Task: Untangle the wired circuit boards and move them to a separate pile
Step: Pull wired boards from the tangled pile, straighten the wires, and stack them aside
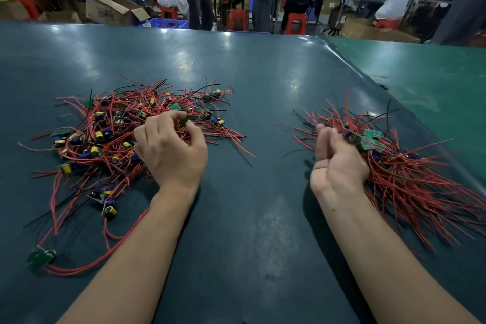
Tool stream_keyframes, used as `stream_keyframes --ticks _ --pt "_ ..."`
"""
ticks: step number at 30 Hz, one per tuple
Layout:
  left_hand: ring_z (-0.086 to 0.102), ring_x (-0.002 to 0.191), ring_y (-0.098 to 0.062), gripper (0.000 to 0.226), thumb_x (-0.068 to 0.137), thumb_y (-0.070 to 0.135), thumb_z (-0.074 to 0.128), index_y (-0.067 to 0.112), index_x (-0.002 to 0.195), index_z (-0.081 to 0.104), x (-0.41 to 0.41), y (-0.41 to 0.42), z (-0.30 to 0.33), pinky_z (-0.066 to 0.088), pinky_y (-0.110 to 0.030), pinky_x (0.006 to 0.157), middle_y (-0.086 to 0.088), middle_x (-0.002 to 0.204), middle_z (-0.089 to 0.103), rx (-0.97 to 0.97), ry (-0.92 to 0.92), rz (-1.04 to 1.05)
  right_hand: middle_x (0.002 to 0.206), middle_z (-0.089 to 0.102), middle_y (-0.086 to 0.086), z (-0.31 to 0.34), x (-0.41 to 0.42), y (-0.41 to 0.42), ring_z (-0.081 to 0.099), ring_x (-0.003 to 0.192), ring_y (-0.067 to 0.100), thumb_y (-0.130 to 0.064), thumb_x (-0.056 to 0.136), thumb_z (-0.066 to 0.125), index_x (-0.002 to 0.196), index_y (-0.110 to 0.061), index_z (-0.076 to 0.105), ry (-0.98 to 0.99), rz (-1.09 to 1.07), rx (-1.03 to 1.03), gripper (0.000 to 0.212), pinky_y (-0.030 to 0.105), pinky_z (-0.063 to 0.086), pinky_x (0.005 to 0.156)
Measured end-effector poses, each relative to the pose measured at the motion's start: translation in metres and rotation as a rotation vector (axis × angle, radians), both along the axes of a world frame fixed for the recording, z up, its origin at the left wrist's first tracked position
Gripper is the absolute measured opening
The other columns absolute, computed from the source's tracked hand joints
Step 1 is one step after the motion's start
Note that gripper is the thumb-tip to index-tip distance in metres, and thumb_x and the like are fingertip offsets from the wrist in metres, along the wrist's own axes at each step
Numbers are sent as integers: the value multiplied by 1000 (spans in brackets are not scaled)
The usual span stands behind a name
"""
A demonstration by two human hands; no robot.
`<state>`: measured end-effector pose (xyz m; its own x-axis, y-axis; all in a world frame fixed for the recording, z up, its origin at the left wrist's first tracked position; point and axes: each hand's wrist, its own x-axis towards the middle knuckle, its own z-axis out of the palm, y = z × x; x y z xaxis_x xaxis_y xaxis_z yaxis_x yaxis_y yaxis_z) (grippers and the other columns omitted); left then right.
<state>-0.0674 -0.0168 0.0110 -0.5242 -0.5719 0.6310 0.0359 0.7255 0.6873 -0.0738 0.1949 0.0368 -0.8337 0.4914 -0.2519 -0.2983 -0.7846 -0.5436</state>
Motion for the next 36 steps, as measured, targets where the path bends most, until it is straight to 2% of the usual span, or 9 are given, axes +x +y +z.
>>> stream_keyframes --ticks 4,9,12,15,21,24,27,30,36 --pt "39 125 -33 30 87 28 54 17 113 62 1 -3 -3 30 -47 101 -10 123 55 -173 -197 109 73 68 15 -5 2 -8 69 55 15 -10 97 59 79 0 58 -100 220 50 21 16 54 49" --pt "33 132 -31 41 87 22 56 17 128 55 -3 -12 -6 24 -49 104 -9 142 46 -134 -449 149 53 63 -1 -8 1 -12 57 42 7 -15 95 61 80 -6 66 -146 352 246 18 15 45 40" --pt "44 120 -32 23 92 29 55 20 112 61 -5 -16 -7 31 -47 93 -8 122 58 -156 -423 157 52 58 -5 -9 2 -15 49 38 5 -21 95 61 79 -10 69 -159 412 352 21 15 39 37" --pt "50 112 -35 28 97 41 48 17 105 61 -7 -18 -5 32 -47 90 -11 111 63 -128 -387 168 53 55 -5 -9 2 -15 45 39 5 -22 95 60 78 -11 68 -144 437 373 22 15 36 37" --pt "58 102 -35 36 94 40 51 15 120 45 -8 -24 -6 34 -48 91 -10 102 68 -53 -316 148 56 53 -5 -8 3 -16 43 40 6 -22 95 60 78 -12 68 -121 512 403 21 16 34 36" --pt "48 113 -37 42 97 48 39 12 113 54 -7 -26 -4 31 -50 94 -18 111 62 -66 -317 246 57 53 -6 -8 3 -16 43 41 6 -23 95 59 78 -13 68 -114 528 409 21 17 34 37" --pt "30 131 -41 39 89 29 50 11 123 51 -7 -32 -3 21 -58 107 -22 136 44 -69 -475 336 57 54 -6 -8 3 -15 43 41 6 -23 95 59 78 -13 68 -106 538 408 21 16 33 37" --pt "28 131 -43 52 83 21 56 10 132 43 -7 -35 -4 17 -57 109 -23 142 37 -66 -684 313 57 54 -6 -8 2 -14 43 41 6 -23 94 60 77 -14 69 -106 548 411 22 17 34 37" --pt "47 114 -39 38 79 8 62 17 116 60 -4 -41 -5 28 -51 97 -18 119 58 -90 -465 288 57 54 -6 -9 2 -14 43 41 6 -23 94 60 76 -14 69 -100 557 423 22 17 33 37"
